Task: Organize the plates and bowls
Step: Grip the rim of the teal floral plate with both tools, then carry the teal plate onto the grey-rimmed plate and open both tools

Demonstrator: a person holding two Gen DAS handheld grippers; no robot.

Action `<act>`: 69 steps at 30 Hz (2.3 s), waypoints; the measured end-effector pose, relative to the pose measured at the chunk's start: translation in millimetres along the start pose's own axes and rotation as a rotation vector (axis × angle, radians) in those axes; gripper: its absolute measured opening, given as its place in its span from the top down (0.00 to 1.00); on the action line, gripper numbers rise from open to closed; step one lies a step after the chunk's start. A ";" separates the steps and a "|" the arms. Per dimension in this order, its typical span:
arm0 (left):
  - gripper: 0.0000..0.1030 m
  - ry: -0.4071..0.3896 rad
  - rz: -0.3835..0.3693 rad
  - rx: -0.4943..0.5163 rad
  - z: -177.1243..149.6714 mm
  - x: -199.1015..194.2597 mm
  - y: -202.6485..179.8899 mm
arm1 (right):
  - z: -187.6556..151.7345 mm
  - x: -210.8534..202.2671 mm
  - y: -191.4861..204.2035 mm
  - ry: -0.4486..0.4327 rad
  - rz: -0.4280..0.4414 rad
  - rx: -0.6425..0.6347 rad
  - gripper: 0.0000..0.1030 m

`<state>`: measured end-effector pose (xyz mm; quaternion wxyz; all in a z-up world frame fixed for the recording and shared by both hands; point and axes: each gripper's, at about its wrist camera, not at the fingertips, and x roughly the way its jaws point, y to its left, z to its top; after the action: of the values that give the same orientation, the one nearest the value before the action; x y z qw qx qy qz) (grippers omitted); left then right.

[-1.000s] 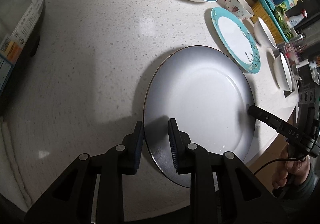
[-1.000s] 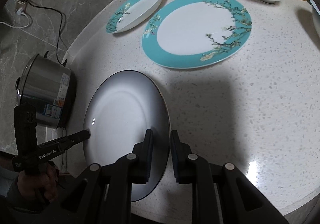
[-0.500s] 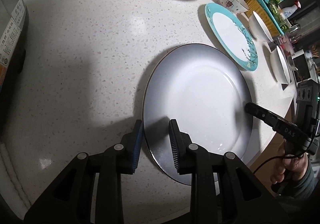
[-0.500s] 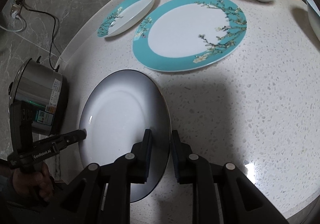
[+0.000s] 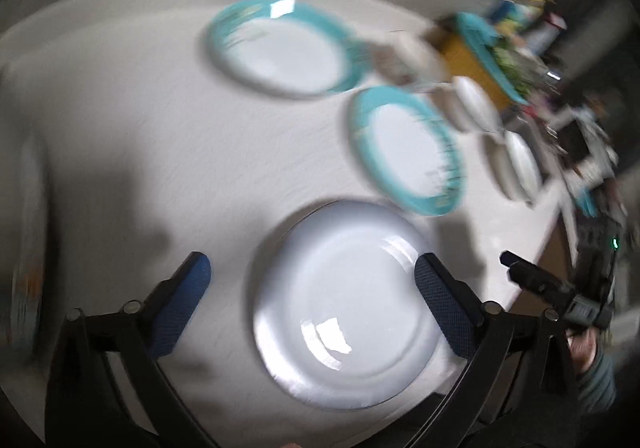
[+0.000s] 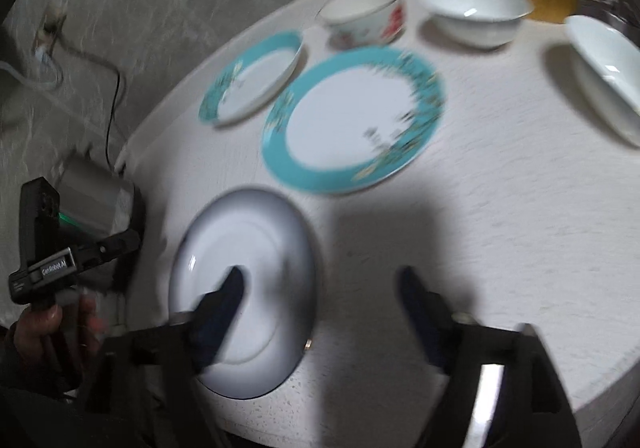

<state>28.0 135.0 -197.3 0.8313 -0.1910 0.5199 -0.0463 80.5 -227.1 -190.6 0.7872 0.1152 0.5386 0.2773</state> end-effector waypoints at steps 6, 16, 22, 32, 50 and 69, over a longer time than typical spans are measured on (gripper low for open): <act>0.00 -0.022 -0.036 0.084 45.0 19.2 -39.1 | 27.2 -65.7 -30.2 -0.151 0.041 0.091 0.00; 0.01 0.125 0.024 0.079 109.6 105.0 -47.8 | 108.7 -9.1 -58.4 -0.037 0.110 0.119 0.33; 0.01 0.169 0.035 0.096 127.9 138.5 -58.2 | 133.9 31.5 -87.7 0.029 0.112 0.141 0.35; 0.33 0.216 0.003 0.109 131.0 178.3 -64.3 | 140.7 60.4 -106.9 0.080 0.132 0.151 0.51; 0.61 0.208 0.043 0.106 126.4 186.7 -68.2 | 137.1 78.7 -95.7 0.123 0.114 0.132 0.70; 0.77 0.202 0.072 0.074 129.7 178.2 -75.5 | 138.6 69.0 -92.9 0.109 -0.010 0.146 0.87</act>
<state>232.7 51.2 -270.5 0.7823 -0.1358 0.6055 -0.0546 254.3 -248.3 -234.9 0.7475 0.1543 0.6001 0.2394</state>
